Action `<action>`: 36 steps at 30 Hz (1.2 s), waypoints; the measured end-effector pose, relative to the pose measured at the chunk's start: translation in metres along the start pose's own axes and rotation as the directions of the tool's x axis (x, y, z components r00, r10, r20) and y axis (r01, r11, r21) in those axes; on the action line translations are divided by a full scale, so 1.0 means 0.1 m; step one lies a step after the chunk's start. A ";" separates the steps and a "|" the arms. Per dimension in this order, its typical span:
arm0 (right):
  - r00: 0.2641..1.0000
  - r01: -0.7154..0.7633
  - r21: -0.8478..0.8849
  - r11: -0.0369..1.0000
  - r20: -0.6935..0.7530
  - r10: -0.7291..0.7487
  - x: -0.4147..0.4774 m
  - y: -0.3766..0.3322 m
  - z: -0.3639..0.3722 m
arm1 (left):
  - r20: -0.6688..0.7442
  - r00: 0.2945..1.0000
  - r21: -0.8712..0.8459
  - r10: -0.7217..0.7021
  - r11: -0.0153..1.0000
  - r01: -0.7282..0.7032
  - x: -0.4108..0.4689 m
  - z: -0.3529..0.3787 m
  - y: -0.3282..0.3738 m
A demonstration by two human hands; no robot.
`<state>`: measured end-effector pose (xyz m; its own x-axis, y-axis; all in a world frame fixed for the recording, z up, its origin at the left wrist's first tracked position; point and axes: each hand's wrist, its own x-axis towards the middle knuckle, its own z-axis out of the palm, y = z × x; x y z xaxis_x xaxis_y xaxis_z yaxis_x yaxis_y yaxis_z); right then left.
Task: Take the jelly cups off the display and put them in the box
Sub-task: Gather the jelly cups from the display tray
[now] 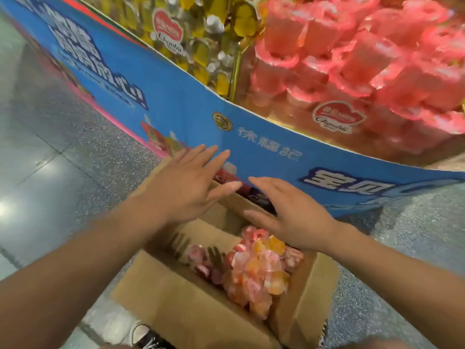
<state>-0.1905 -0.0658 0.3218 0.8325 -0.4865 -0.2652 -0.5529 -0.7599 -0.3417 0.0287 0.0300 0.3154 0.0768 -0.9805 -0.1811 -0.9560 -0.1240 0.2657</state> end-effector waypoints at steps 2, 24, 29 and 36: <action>1.000 0.015 -0.030 0.999 0.019 -0.014 0.11 0.18 0.34 | 0.007 1.000 0.013 0.004 1.000 -0.004 0.07 0.41 -0.08; 0.954 0.075 -0.103 0.992 0.296 -0.042 1.03 1.32 2.88 | 0.389 0.900 -0.073 -0.198 0.967 0.245 0.71 3.39 -0.94; 0.944 0.056 -0.080 0.995 0.328 -0.026 1.09 1.40 3.09 | 0.510 0.829 -0.156 -0.231 0.922 0.354 0.62 3.82 -1.08; 0.948 0.006 -0.031 1.000 0.319 0.004 1.11 1.52 3.23 | 0.656 0.644 -0.059 -0.393 0.825 0.563 0.54 4.46 -1.21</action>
<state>-0.1936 -0.0963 -0.0513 0.7751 -0.3265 -0.5409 -0.5467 -0.7758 -0.3152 0.0224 0.0605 -0.1489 0.2392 -0.4829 -0.8424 -0.7284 -0.6629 0.1732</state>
